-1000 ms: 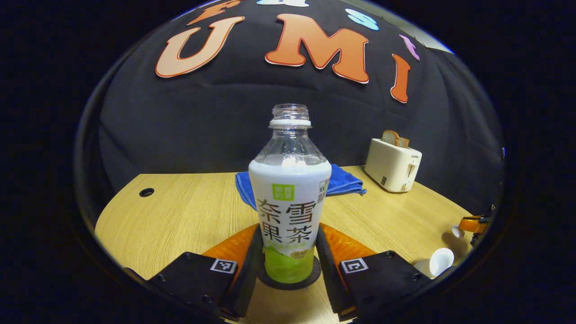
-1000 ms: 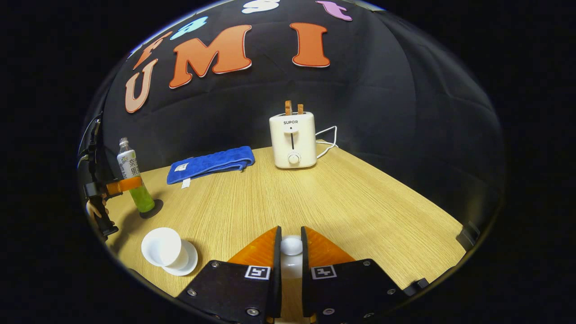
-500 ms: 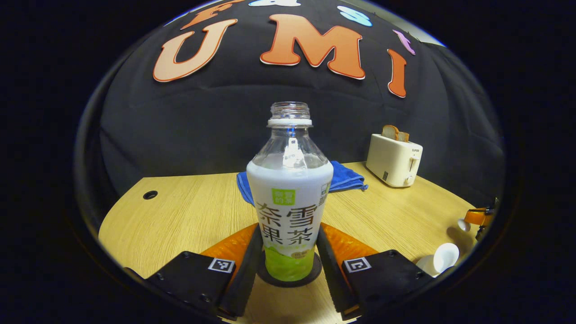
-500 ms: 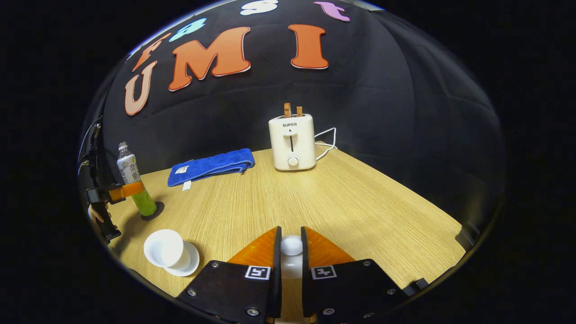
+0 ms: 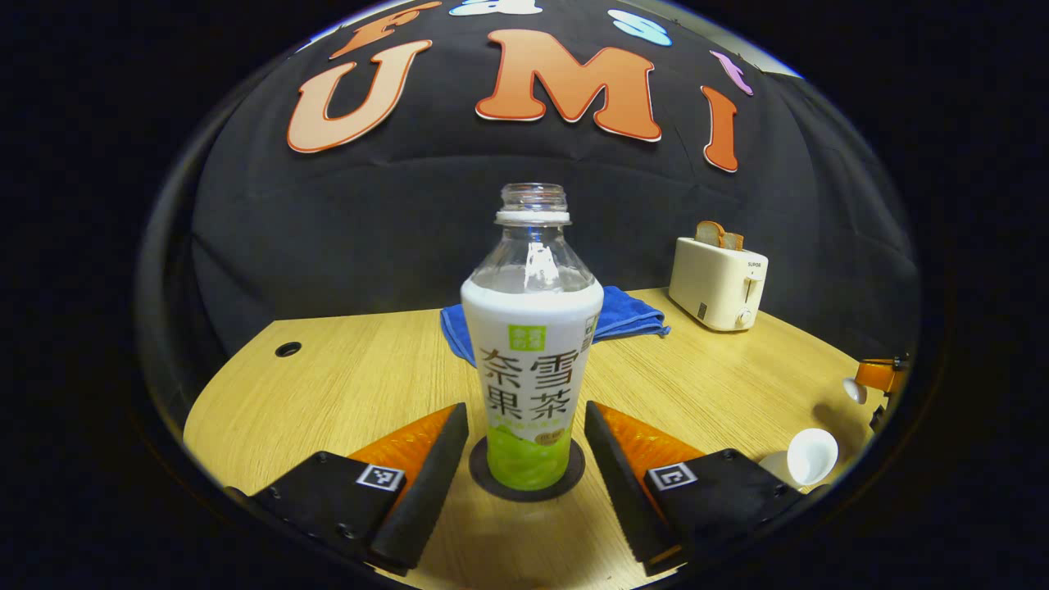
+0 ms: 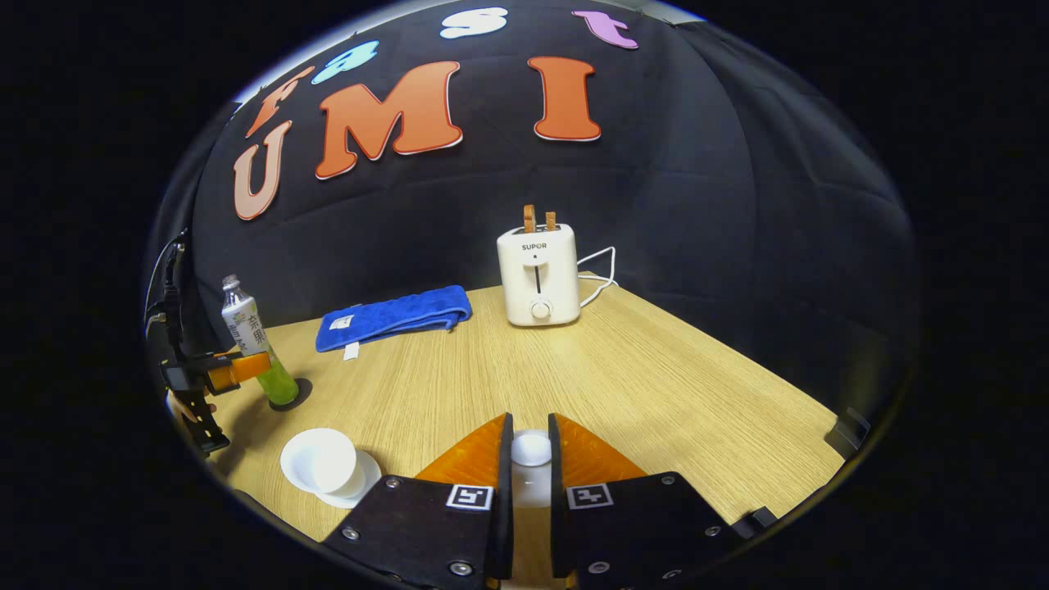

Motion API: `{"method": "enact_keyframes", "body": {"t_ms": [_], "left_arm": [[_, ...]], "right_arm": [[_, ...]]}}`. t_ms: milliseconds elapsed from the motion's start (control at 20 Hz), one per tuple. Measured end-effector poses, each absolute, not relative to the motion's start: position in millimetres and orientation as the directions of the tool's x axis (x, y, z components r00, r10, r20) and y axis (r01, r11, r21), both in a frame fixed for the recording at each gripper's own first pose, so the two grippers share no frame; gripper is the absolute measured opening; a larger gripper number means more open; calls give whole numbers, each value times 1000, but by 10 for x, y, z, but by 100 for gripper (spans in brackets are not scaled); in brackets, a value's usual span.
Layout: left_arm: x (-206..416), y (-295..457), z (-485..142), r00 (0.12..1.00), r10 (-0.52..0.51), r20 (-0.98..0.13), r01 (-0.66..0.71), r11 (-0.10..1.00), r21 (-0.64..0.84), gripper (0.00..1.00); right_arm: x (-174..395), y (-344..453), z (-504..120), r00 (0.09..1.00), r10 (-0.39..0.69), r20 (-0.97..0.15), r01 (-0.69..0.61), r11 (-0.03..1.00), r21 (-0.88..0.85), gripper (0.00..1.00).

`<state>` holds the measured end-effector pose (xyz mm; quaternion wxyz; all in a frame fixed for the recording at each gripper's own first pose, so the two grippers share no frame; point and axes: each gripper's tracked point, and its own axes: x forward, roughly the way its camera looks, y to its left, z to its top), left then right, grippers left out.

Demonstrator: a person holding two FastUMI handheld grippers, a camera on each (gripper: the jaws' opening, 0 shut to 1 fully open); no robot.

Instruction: Open the teacup lid with one hand, grasp the water bottle and pour water into the teacup with the other hand; after pouring, place the water bottle on the coaster and then close the teacup lid.

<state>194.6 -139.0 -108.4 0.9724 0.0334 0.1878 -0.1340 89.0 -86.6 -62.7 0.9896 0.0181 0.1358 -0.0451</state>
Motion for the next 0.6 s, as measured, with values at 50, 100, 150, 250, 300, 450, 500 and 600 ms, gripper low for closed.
{"method": "enact_keyframes", "body": {"t_ms": [50, 100, 150, 250, 300, 450, 500, 600], "left_arm": [[1848, -1357, -1032, 902, -242, -357, 262, 965, 8, 95], [1729, -1335, -985, 909, -239, -342, 255, 967, 0, 96], [1605, -1289, -948, 915, -231, -332, 244, 970, -2, 95], [1346, -1157, -850, 936, -200, -289, 213, 977, 15, 96], [1230, -1105, -778, 947, -187, -262, 199, 980, 19, 97], [939, -896, -666, 963, -145, -229, 151, 988, 11, 96], [912, -789, -664, 965, -126, -230, 132, 991, 10, 98], [828, -707, -643, 969, -120, -214, 123, 992, 4, 96]], "right_arm": [[886, -822, -600, 962, -77, -261, 86, 996, 22, 19], [876, -778, -571, 965, -68, -253, 76, 997, 22, 18], [864, -732, -548, 968, -59, -245, 66, 998, 21, 18], [865, -619, -504, 971, -39, -234, 44, 999, 15, 18], [849, -545, -485, 973, -26, -228, 30, 999, 14, 18], [812, -269, -392, 980, 19, -198, -18, 1000, 7, 18], [804, -153, -375, 980, 38, -194, -37, 999, 7, 18], [805, 77, -348, 978, 77, -192, -79, 997, -3, 18]]}}
